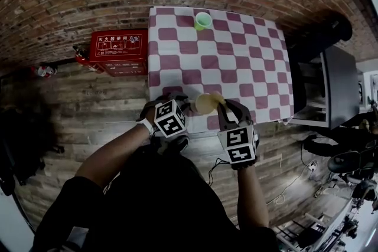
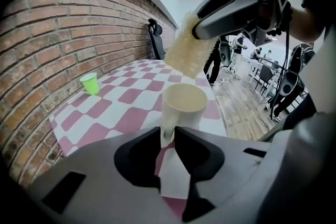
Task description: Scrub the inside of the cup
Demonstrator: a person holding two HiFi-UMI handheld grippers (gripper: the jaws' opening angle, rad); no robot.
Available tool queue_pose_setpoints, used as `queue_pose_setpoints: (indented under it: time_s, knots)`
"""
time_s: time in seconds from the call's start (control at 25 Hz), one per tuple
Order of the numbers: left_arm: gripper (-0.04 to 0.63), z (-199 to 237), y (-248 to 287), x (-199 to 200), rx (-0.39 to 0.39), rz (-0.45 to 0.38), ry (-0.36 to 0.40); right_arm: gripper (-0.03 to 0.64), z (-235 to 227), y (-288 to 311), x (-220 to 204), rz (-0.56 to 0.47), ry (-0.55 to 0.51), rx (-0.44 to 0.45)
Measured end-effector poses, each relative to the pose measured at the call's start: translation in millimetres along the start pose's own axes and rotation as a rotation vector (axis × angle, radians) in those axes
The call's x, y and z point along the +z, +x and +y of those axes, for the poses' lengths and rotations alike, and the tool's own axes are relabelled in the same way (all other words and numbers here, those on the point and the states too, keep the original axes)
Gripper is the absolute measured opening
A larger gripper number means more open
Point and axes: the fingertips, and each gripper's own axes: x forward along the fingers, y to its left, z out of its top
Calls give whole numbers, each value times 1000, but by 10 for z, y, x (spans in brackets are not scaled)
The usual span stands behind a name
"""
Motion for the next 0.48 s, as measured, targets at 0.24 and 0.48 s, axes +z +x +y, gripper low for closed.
queue_pose_setpoints:
  time_s: [0.24,0.48]
  knots:
    - [94,-38,13,27,1,-4,21,72,313,505,-323,155,-44,91]
    - [94,-74,21,24,3,0,15,71,366,1045,-597,299,65,112]
